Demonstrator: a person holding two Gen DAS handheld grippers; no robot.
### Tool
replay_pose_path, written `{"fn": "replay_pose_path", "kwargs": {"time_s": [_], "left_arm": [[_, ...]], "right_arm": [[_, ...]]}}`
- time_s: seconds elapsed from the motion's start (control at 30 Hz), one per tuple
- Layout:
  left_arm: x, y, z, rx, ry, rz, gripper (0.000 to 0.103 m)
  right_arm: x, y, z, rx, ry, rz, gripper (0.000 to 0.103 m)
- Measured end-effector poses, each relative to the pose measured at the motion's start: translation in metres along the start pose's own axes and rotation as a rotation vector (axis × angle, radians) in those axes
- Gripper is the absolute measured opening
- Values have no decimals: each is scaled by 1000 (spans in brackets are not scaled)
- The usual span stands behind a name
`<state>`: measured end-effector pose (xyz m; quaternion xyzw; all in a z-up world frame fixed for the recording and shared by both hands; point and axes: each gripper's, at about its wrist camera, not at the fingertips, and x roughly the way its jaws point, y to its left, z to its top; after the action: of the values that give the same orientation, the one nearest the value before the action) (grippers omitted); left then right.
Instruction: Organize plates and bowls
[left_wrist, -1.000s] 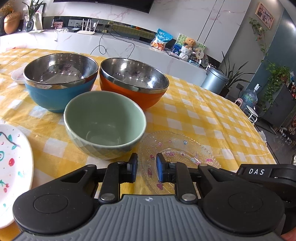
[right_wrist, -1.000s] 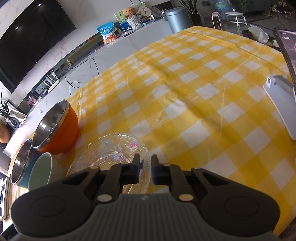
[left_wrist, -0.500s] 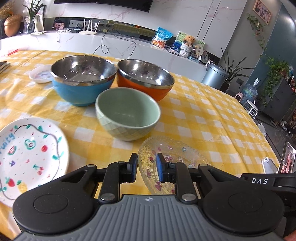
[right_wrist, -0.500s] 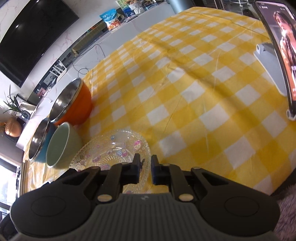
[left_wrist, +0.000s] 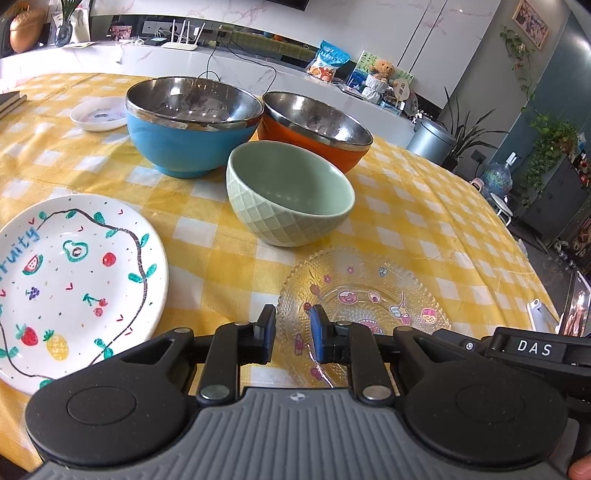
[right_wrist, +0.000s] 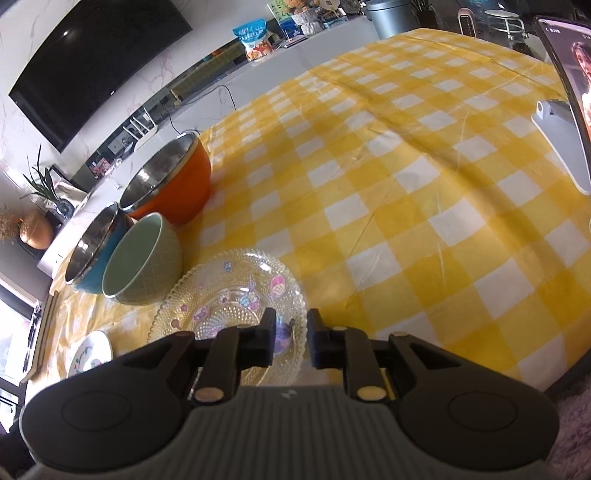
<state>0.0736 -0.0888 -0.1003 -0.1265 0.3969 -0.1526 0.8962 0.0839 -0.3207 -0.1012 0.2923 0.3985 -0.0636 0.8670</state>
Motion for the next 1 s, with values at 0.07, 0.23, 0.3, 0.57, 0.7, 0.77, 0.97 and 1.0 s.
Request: {"fn": "replay_pose_path", "kwargs": {"time_s": [0.07, 0.23, 0.3, 0.57, 0.7, 0.77, 0.97, 1.0], "left_arm": [[0, 2, 0, -13, -8, -12, 22], [0, 4, -1, -13, -14, -30, 22], [0, 4, -1, -10, -18, -29, 21], [-7, 6, 0, -11, -26, -25, 15], [-17, 8, 1, -10, -24, -22, 15], [-22, 10, 0, -3, -30, -17, 15], [-46, 19, 4, 6, -51, 10, 15], [-50, 21, 5, 7, -55, 15, 15]], "right_arm": [[2, -2, 1, 8, -10, 8, 18], [4, -5, 1, 40, -22, 22, 12], [4, -5, 1, 42, -25, 15, 10], [-2, -4, 1, 50, -27, 15, 7], [-4, -4, 1, 68, -2, 27, 7], [-5, -5, -1, 91, 12, 41, 7], [-14, 13, -10, 58, 6, 76, 7], [-15, 15, -12, 60, 10, 84, 7]]}}
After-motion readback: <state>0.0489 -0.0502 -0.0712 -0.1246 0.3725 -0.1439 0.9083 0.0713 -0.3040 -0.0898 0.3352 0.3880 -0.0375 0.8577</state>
